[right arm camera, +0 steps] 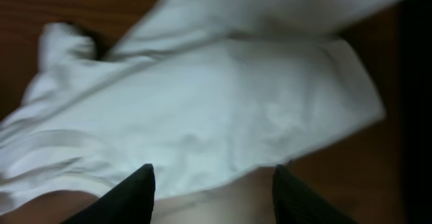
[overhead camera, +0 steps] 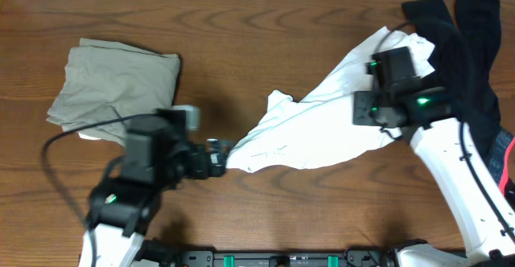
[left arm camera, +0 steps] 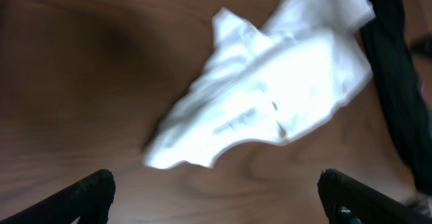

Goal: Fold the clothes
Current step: 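Grasp the T-shirt with the left gripper and drag it leftward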

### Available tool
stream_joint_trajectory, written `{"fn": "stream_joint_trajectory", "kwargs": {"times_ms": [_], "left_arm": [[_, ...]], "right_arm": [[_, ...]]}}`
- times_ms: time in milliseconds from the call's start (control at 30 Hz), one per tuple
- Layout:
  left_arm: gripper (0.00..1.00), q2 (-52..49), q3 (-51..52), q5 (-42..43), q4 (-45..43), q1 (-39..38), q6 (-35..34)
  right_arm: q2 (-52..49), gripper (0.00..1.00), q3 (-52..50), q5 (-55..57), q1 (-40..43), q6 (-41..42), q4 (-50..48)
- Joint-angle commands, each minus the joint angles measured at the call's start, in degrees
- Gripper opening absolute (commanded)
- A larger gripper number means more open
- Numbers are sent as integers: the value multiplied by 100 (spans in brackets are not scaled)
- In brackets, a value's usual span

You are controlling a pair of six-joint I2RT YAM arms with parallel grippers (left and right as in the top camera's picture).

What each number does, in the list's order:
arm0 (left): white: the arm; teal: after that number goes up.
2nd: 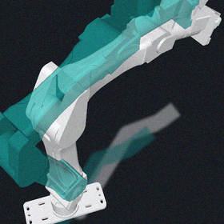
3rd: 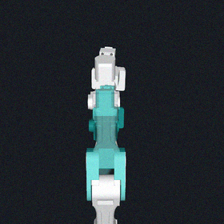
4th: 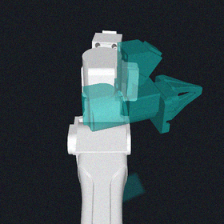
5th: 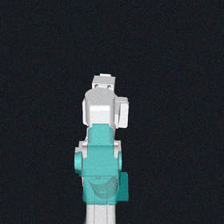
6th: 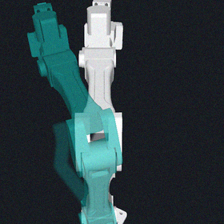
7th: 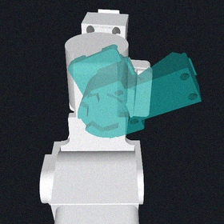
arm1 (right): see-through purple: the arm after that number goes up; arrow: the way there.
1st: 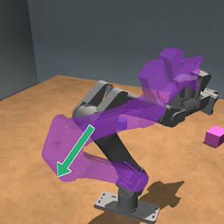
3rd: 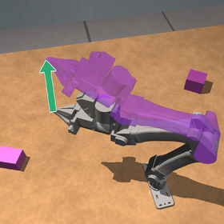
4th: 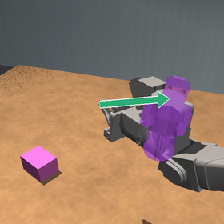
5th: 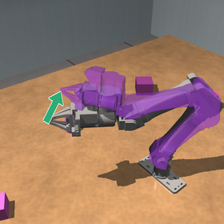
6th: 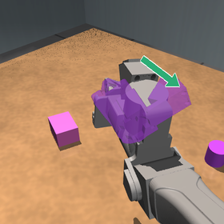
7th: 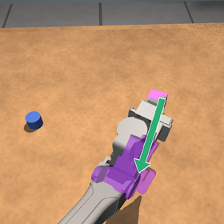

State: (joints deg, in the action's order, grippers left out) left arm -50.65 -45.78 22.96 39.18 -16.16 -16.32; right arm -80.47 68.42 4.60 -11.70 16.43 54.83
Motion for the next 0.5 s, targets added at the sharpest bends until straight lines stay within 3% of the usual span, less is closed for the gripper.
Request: {"fn": "stream_joint_trajectory", "kwargs": {"times_ms": [0, 133, 300, 467], "left_arm": [[98, -566, -107, -625, -240, -933, -380], [98, -1425, -107, -1388, -745, -2052, -1499], [98, -2660, -107, -1440, -1379, -2892, -4159], [98, -3574, -107, -1384, -2568, -3421, -5099]], "right_arm": [[59, 55, 9, 308, 597, 337, 138], [59, 56, 9, -13, 1381, 323, 282], [59, 55, 9, -317, 1895, -2, 472], [59, 55, 9, -317, 1923, -236, 518]]}}
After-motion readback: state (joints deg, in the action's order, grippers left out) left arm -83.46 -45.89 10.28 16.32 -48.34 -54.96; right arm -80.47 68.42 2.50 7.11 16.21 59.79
